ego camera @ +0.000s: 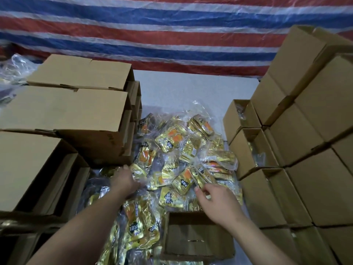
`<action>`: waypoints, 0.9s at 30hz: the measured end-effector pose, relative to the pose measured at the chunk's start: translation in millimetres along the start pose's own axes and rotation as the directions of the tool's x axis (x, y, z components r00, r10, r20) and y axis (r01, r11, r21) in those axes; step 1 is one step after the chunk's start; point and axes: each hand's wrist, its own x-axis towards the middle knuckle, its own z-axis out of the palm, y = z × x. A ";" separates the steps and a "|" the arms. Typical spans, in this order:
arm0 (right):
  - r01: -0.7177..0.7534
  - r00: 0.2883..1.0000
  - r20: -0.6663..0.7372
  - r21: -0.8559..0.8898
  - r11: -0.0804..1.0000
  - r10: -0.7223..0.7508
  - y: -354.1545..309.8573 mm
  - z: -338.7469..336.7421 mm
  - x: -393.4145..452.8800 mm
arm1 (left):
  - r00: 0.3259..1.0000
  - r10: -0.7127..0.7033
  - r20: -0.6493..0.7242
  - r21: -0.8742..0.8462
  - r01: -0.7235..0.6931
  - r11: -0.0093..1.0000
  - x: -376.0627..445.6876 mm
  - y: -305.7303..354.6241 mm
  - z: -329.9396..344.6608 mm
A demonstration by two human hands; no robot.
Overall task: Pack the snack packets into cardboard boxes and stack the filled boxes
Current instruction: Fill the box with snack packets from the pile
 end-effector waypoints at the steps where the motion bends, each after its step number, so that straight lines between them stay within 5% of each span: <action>1: 0.000 1.000 0.000 0.003 1.000 0.000 -0.6 1.0 0.2 | 1.000 0.000 -0.002 0.040 0.000 0.999 1.0 1.2 1.6; 6: 0.000 1.000 0.002 0.006 1.000 0.000 -2.0 1.6 1.6 | 1.000 -0.023 -0.016 0.118 0.025 0.993 1.1 3.9 3.7; 10: -0.004 1.000 -0.008 0.039 0.999 0.004 -2.3 -0.1 5.3 | 1.000 0.001 0.008 -0.137 0.000 0.991 -8.5 9.4 -6.8; 15: -0.037 0.999 0.007 0.206 0.978 0.037 -18.8 -15.0 16.8 | 0.956 0.124 -0.265 -0.289 -0.201 0.936 -40.1 34.6 -59.1; 21: -0.058 0.998 0.011 0.676 0.734 0.068 -71.9 -51.3 32.2 | 0.877 0.053 -0.478 -0.619 -0.379 0.688 -99.3 98.0 -143.2; 27: 0.026 0.996 0.039 0.751 0.660 -0.084 -102.5 -78.1 32.3 | 0.916 0.056 -0.396 -0.808 -0.377 0.453 -153.9 146.9 -175.2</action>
